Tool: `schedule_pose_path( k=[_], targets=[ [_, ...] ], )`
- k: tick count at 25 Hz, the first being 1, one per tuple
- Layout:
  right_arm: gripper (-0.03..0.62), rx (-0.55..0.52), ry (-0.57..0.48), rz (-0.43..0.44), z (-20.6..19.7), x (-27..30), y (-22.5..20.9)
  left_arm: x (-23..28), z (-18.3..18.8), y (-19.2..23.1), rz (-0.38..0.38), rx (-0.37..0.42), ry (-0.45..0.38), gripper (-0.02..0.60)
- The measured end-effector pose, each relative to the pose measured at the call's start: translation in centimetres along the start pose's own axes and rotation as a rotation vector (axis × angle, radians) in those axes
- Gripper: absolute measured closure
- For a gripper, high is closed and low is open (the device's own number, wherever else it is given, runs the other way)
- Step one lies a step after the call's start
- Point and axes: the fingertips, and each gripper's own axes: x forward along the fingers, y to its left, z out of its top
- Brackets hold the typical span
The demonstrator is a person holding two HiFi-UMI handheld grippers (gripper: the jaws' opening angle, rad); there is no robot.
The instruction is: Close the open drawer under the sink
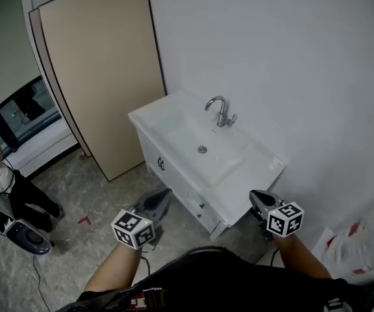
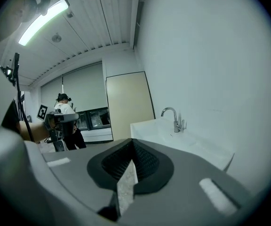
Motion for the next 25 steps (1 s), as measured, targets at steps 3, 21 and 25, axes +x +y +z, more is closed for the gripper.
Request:
schedule_pose_path(
  k=[3, 21, 25],
  targets=[
    [0.594, 0.016, -0.023, -0.016, 1.4, -0.6, -0.4, -0.4, 1.5, -0.3, 0.005, -0.007, -0.032, 0.583],
    [0.594, -0.033, -0.166, -0.028, 8.5, -4.2, -0.6, -1.4, 5.4, -2.0, -0.008, -0.006, -0.101, 0.583],
    [0.594, -0.05, -0.162, -0.031, 8.1, -4.6, -0.7, -1.3, 5.2, -2.4, -0.014, -0.007, -0.096, 0.583]
  ],
)
